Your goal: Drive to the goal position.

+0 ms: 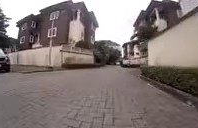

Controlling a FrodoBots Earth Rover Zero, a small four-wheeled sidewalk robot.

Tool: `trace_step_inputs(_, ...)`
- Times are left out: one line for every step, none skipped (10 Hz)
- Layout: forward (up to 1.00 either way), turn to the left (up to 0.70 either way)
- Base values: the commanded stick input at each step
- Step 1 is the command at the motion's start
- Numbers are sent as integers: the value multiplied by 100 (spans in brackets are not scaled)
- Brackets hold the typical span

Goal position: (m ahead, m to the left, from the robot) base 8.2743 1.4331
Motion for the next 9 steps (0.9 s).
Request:
trace_step_inputs(70, 0)
trace_step_inputs(70, 0)
trace_step_inputs(70, 0)
trace_step_inputs(70, 0)
trace_step_inputs(70, 0)
trace_step_inputs(70, 0)
trace_step_inputs(70, 0)
trace_step_inputs(70, 0)
trace_step_inputs(70, 0)
